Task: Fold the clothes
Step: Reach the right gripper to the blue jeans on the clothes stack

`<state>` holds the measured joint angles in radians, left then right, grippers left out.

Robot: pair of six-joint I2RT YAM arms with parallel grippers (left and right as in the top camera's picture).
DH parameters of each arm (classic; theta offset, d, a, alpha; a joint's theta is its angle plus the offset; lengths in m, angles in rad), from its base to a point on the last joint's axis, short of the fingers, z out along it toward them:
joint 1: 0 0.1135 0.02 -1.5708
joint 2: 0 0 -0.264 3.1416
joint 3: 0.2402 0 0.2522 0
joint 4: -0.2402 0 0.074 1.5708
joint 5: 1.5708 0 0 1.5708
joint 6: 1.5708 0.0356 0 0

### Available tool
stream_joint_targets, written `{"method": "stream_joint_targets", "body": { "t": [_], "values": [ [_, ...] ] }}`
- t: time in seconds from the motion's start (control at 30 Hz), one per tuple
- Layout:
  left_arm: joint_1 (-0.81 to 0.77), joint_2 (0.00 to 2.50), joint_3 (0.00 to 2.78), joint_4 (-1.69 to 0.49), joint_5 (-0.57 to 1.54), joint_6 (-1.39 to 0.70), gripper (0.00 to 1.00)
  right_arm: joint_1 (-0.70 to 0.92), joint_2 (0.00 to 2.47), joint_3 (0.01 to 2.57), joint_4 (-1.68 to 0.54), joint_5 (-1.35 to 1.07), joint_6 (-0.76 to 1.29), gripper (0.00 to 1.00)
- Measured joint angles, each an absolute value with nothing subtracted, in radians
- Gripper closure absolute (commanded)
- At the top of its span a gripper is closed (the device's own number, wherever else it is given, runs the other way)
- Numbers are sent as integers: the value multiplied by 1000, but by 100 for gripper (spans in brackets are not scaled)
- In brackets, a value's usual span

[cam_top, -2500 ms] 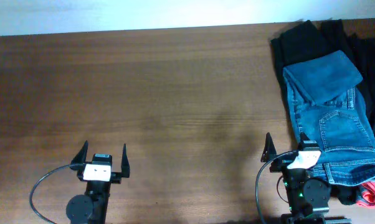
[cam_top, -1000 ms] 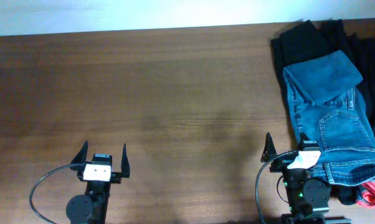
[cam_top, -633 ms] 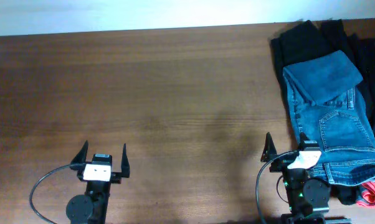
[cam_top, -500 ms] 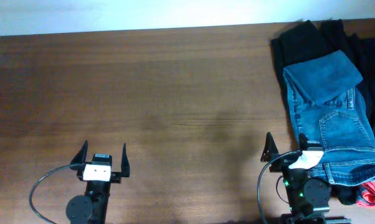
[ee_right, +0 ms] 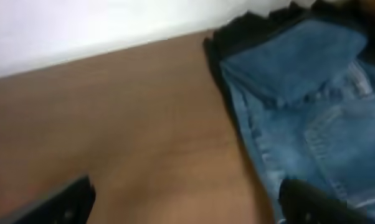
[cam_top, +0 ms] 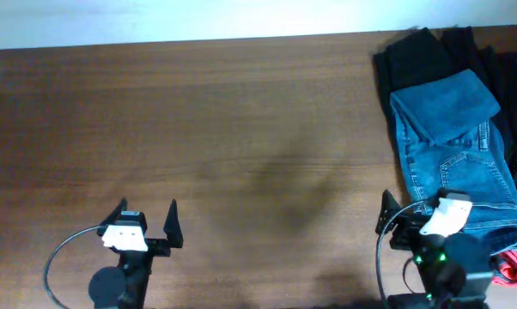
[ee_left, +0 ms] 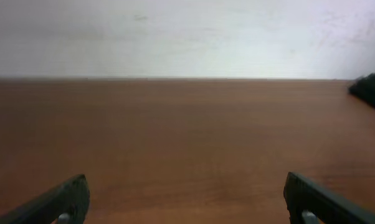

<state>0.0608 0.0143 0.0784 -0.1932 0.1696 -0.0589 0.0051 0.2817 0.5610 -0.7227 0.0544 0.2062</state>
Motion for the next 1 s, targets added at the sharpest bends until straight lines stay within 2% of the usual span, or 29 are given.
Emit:
{"method": "stream_joint_targets", "body": {
  "t": [0.1,0.27,0.43,0.6,0.83,1.0],
  "values": [
    [61,53,194,-270,173,-81,1,5,408,694,-853,56,207,1],
    [61,186,365,-339,177,-96,1,5,514,780,-898,95,236,1],
    [61,423,495,-377,176,-99,1,5,593,785,-1063,249,460,1],
    [61,632,620,-383,177,-94,1,0,622,785,-1104,302,609,1],
    [61,807,703,-382,176,-94,1,-177,670,786,-1080,279,575,1],
    [61,819,703,-380,176,-94,1,-417,816,836,-1148,189,510,1]
  ]
}}
